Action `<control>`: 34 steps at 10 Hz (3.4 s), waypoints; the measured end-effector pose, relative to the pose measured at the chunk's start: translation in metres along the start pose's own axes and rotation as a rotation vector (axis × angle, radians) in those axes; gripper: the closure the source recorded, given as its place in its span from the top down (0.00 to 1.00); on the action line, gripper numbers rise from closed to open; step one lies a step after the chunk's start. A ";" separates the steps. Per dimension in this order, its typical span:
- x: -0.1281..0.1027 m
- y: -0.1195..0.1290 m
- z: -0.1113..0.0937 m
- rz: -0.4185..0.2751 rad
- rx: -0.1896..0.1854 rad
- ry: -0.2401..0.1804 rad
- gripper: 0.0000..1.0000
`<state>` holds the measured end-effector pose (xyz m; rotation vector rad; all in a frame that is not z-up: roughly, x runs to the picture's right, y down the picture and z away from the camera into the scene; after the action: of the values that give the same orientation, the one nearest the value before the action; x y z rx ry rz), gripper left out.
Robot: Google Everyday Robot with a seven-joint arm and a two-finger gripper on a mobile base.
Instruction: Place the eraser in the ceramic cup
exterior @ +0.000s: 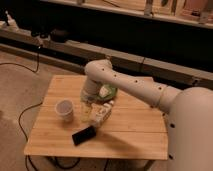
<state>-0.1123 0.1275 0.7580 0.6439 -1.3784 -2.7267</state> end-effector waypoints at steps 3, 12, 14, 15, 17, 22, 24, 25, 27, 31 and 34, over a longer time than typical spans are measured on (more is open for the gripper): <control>0.002 -0.011 0.030 -0.035 0.058 0.011 0.80; -0.003 -0.026 0.045 -0.105 0.093 0.071 0.80; -0.017 -0.038 0.051 -0.149 0.105 0.095 0.80; -0.022 -0.042 0.055 -0.165 0.109 0.098 0.80; -0.037 -0.050 0.068 -0.208 0.122 0.080 0.80; -0.049 -0.054 0.091 -0.271 0.137 0.012 0.80; -0.053 -0.055 0.098 -0.278 0.143 -0.006 0.80; -0.055 -0.055 0.102 -0.275 0.146 -0.015 0.80; -0.059 -0.054 0.107 -0.264 0.144 -0.021 0.80; -0.067 -0.054 0.115 -0.232 0.141 0.002 0.66; -0.071 -0.053 0.118 -0.220 0.140 0.027 0.33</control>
<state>-0.0824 0.2639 0.8038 0.8875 -1.5930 -2.7884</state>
